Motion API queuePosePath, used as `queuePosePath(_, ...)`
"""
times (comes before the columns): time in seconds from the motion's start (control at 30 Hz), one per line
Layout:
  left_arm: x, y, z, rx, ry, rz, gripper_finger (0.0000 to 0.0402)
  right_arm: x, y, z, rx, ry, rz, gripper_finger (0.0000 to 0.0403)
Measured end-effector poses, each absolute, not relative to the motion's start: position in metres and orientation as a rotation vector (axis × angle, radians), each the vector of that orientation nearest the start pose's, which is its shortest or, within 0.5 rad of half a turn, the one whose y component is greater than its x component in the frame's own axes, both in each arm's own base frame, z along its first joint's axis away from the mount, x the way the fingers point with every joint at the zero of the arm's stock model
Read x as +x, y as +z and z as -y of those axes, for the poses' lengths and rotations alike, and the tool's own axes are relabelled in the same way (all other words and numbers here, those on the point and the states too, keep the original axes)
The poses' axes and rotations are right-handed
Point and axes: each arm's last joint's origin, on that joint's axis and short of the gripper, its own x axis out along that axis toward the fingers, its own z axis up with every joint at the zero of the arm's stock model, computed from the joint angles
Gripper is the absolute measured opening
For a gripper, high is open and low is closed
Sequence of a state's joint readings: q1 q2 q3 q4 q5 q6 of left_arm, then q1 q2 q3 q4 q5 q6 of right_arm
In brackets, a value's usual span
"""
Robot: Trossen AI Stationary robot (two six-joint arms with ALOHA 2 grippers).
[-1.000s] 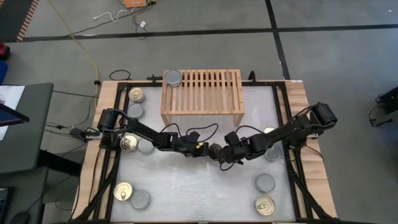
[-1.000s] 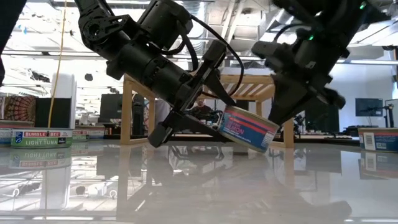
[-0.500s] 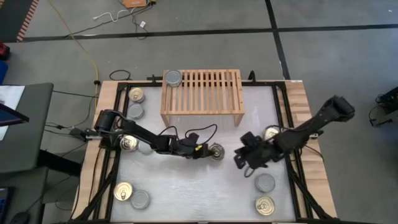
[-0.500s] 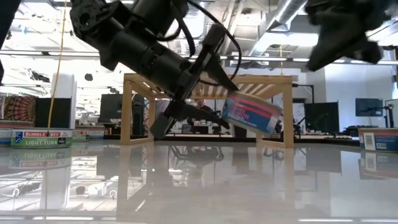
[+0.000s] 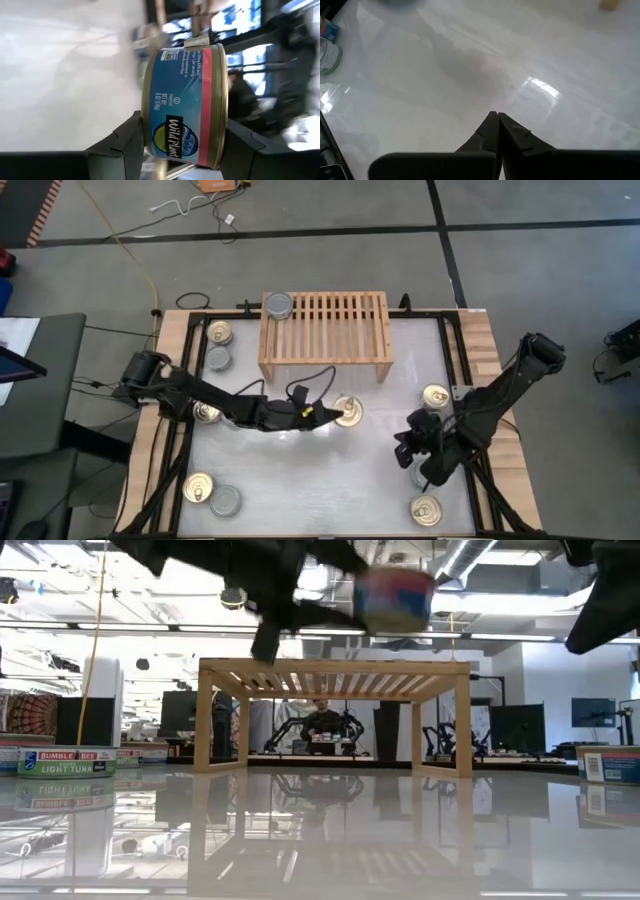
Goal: Stack canned seafood by type on shelf
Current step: Put the blue tuna can on the shelf
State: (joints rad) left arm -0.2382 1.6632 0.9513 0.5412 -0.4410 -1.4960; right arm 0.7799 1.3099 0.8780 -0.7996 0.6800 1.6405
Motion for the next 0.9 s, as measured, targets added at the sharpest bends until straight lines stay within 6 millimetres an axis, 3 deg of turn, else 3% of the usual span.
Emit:
queuePosePath(0.23, 0.348, 0.298, 0.052, -1.309, 0.328, 0.069, 0.0186, 0.190, 0.209, -0.161, 0.715, -0.603, -0.679, 0.0025)
queuePosePath(0.43, 0.353, 0.336, 0.007, -1.198, 0.412, -0.032, 0.0186, 0.194, 0.205, -0.164, 0.725, -0.601, -0.674, 0.0027)
queuePosePath(0.7, 0.356, 0.345, -0.078, -1.203, 0.481, -0.046, 0.0186, 0.201, 0.207, -0.155, 0.751, -0.637, -0.650, 0.0026)
queuePosePath(0.9, 0.373, 0.323, -0.126, -1.278, 0.467, -0.085, 0.0186, 0.210, 0.207, -0.144, 0.752, -0.671, -0.634, 0.0025)
